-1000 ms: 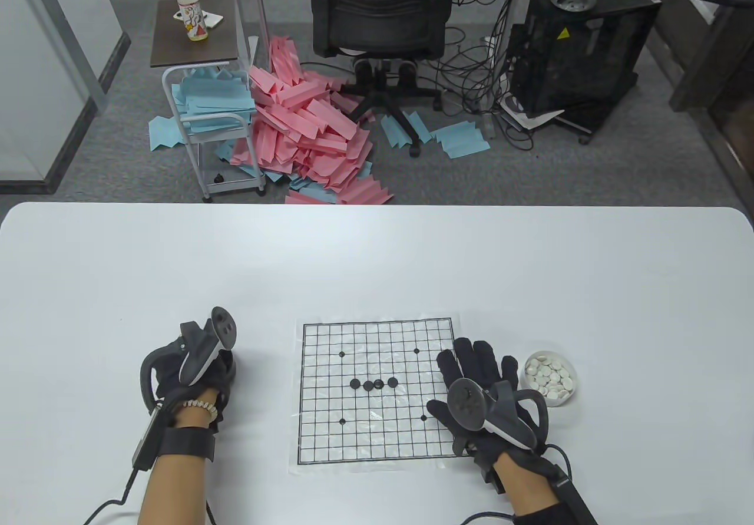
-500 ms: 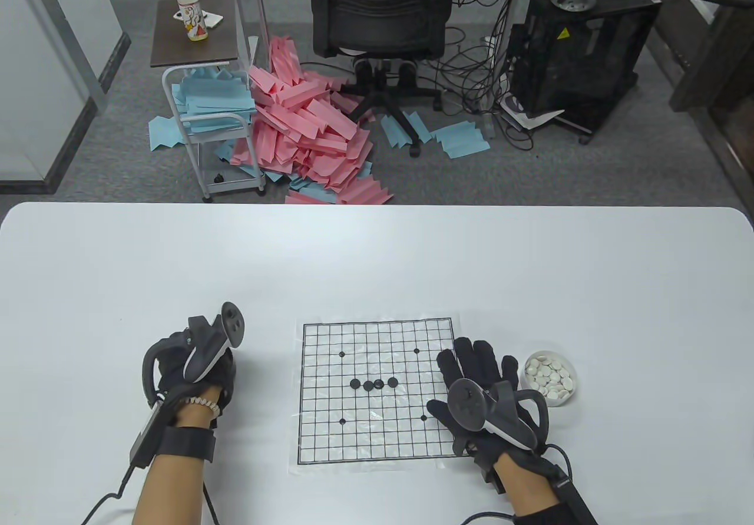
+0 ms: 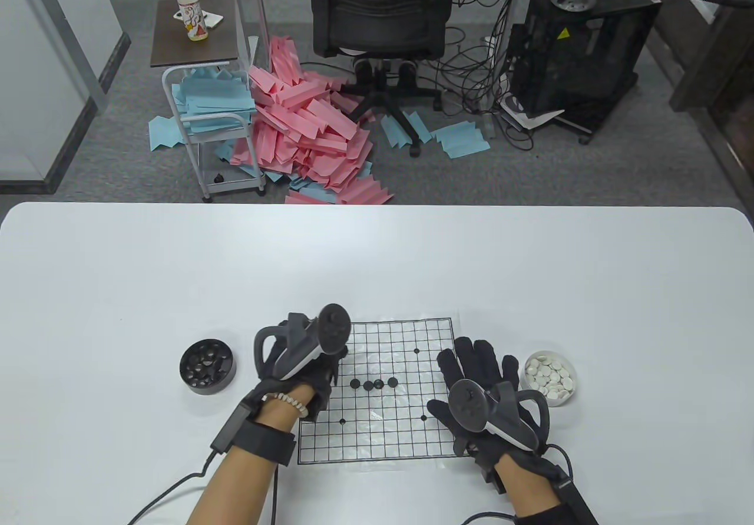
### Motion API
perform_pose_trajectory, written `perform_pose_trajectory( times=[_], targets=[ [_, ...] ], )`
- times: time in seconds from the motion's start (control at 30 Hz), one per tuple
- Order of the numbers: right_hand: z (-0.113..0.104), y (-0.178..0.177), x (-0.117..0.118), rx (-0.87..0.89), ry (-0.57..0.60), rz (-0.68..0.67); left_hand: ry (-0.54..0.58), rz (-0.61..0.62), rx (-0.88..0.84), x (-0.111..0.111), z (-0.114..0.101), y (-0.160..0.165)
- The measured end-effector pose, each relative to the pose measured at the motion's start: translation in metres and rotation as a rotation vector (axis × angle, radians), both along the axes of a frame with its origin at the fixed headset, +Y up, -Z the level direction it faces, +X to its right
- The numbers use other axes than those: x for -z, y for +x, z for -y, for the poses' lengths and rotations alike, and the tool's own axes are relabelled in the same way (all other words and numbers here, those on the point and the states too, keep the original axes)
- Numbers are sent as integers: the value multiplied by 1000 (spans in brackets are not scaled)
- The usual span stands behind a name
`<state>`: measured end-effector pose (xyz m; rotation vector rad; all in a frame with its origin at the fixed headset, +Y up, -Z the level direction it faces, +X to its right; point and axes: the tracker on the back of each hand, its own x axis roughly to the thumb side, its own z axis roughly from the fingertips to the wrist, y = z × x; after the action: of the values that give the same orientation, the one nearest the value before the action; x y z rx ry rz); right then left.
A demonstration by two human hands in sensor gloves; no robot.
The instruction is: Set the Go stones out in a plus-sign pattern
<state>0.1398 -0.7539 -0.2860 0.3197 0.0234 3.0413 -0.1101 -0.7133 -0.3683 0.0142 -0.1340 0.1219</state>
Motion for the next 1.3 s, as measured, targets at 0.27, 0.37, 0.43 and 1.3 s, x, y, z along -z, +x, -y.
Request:
perform_pose_trajectory(
  times=[0.27, 0.37, 0.43, 1.3],
  targets=[
    [0, 1, 0, 6, 4, -2, -85, 83, 2, 0, 32, 66],
    [0, 1, 0, 8, 2, 0, -122, 110, 25, -1, 41, 81],
    [1, 2, 0, 11, -1, 7, -135, 125, 52, -1, 45, 88],
    [6, 6, 3, 3, -29, 26, -60, 86, -88, -21, 12, 29]
  ],
)
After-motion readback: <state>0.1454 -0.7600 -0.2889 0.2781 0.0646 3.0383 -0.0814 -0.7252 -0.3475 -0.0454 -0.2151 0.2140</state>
